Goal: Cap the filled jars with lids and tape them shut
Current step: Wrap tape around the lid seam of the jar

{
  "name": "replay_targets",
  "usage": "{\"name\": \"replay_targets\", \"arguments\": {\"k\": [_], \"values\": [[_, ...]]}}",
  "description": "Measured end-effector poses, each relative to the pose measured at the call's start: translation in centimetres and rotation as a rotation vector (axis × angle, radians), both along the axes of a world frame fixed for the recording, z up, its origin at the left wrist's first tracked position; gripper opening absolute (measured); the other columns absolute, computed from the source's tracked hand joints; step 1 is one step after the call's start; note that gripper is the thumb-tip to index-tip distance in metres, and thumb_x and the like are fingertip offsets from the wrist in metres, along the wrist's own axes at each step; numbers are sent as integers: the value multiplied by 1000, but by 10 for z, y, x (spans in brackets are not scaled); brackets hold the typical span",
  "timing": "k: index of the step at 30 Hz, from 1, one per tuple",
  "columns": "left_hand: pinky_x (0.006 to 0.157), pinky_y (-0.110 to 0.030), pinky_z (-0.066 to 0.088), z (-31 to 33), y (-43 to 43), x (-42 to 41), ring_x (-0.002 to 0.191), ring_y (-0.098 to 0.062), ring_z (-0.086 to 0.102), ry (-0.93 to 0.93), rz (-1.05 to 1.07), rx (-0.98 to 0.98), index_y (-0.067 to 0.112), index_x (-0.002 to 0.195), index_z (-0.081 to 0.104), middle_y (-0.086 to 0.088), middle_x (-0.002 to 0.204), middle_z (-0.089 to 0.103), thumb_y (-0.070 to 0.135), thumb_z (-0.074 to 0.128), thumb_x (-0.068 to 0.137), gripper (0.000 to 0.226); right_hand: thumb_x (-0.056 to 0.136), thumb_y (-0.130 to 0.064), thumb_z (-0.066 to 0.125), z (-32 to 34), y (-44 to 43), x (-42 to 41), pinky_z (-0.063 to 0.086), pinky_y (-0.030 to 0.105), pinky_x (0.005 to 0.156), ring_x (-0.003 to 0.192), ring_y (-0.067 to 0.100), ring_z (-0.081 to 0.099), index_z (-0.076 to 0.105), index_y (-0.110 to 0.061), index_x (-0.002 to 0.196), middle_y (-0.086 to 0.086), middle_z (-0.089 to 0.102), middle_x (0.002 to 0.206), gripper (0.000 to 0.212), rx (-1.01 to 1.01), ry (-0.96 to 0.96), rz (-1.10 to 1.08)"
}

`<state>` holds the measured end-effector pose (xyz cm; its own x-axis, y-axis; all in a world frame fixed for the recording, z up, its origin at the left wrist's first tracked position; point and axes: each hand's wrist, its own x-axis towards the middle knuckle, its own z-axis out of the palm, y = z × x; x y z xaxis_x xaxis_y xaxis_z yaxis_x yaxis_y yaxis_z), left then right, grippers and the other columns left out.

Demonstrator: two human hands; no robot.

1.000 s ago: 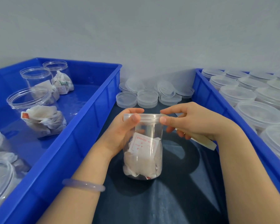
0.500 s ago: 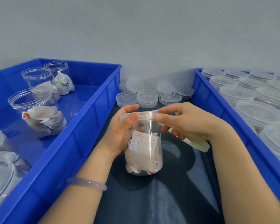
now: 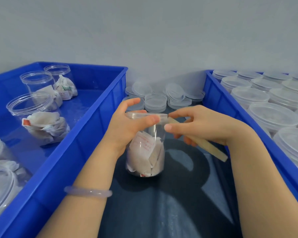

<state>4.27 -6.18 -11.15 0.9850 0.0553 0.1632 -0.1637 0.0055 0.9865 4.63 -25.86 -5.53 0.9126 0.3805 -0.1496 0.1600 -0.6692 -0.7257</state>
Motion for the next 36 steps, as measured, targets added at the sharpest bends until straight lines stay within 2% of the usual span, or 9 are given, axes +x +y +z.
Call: {"name": "replay_targets", "arguments": {"k": [3, 6, 9, 11, 16, 21, 26, 31, 36], "values": [[78, -26, 53, -4, 4, 1, 94, -17, 70, -43, -53, -96, 36, 116, 53, -1, 102, 73, 37, 83, 40, 81, 43, -73, 67, 0, -7, -4, 48, 20, 53, 53, 7, 58, 65, -44, 104, -3, 73, 77, 68, 84, 98, 34], [73, -23, 54, -7, 5, 1, 96, -20, 70, -85, -140, -137, 28, 118, 52, -2, 102, 74, 29, 86, 44, 82, 53, -67, 69, -5, -4, 1, 50, 19, 55, 54, 5, 60, 64, -51, 99, -4, 73, 79, 49, 98, 39, 9], [78, -26, 53, -9, 6, -2, 103, -23, 67, -123, -176, -139, 23, 117, 54, -7, 110, 70, 44, 93, 36, 92, 58, -63, 70, -11, 3, 5, 50, 18, 53, 53, 3, 59, 64, -51, 107, -2, 73, 80, 51, 104, -1, 0], [80, -23, 52, -8, 7, -4, 107, -20, 65, -140, -185, -86, 22, 117, 56, -5, 115, 67, 37, 87, 42, 82, 63, -58, 72, -13, 2, 7, 48, 16, 52, 52, 3, 59, 63, -47, 115, -2, 73, 79, 54, 123, -9, 6], [89, -14, 45, 17, 8, -8, 112, 7, 53, -169, -173, 531, 39, 105, 61, 24, 121, 57, 49, 80, 42, 67, 64, -46, 80, -22, -7, 10, 45, 11, 52, 54, 2, 61, 57, -33, 129, 3, 63, 84, 71, 71, -42, -16], [75, -19, 43, 46, -5, 3, 96, 1, 48, -150, -111, 1022, 38, 99, 46, 21, 108, 40, 41, 80, 60, 51, 61, -43, 84, -30, 1, 12, 44, 11, 52, 63, 8, 63, 53, -33, 125, 8, 61, 98, 71, 176, -77, -105], [73, -27, 35, 51, -9, 2, 99, -10, 40, -133, -18, 1109, 31, 94, 47, 19, 98, 45, 64, 79, 54, 60, 59, -51, 81, -26, -2, 14, 51, 27, 61, 62, 7, 63, 54, -34, 83, -7, 65, 96, 40, 111, -207, -115], [73, -24, 38, 50, -3, 4, 107, -15, 43, -57, -86, 1149, 42, 121, 40, 7, 119, 44, 47, 75, 67, 65, 77, -34, 75, -30, 6, 13, 47, 33, 65, 59, 9, 49, 63, -29, 82, -15, 64, 70, 13, 159, -190, 7], [83, -30, 35, 38, -17, 5, 120, -22, 35, -104, 6, 1356, 49, 137, 32, -1, 127, 34, 69, 56, 73, 72, 82, -28, 66, -33, 9, 13, 33, 35, 59, 57, 21, 35, 64, -26, 73, 2, 48, 58, 10, 193, -199, 44]]}}
